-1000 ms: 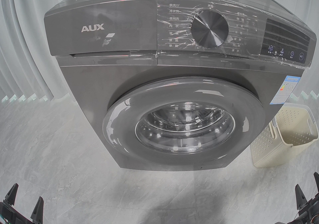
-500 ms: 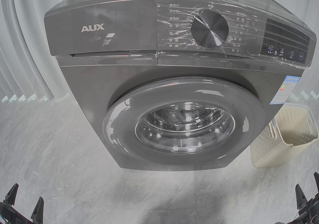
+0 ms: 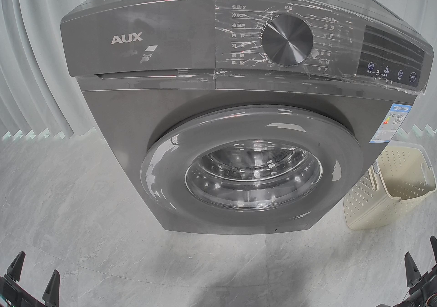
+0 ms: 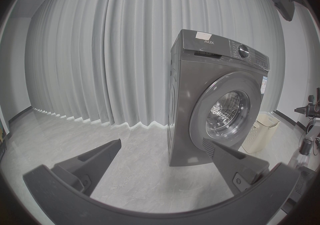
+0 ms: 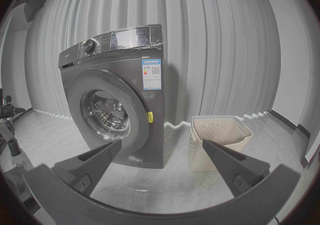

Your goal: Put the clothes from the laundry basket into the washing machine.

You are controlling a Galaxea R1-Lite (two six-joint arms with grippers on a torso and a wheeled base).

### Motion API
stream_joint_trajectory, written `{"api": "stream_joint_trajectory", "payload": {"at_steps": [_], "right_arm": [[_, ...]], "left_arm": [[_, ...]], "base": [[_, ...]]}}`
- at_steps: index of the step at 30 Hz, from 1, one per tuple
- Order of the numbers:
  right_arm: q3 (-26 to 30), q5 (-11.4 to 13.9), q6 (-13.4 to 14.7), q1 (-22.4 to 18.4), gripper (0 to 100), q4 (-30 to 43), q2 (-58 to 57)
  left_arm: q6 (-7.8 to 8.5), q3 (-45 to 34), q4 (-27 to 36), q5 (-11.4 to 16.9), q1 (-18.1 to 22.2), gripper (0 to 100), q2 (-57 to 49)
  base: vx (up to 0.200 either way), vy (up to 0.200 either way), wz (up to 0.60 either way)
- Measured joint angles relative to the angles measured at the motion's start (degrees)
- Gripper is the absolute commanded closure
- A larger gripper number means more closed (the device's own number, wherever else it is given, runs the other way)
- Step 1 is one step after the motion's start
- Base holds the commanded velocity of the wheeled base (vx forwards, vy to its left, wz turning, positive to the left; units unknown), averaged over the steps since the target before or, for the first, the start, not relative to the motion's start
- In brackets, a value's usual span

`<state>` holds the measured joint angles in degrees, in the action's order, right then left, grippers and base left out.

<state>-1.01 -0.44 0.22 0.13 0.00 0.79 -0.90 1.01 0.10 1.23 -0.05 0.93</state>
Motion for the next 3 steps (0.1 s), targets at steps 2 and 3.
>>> {"api": "stream_joint_trajectory", "payload": {"at_steps": [2,3], "right_arm": [[0.00,-0.05,0.00,0.00,0,0.00,0.02],[0.00,-0.07,0.00,0.00,0,0.00,0.02]], "left_arm": [[0.01,0.00,0.00,0.00,0.00,0,0.00],[0.04,0.00,-0.02,0.00,0.00,0,0.00]], "base": [[0.000,0.000,0.00],[0.000,0.000,0.00]]}}
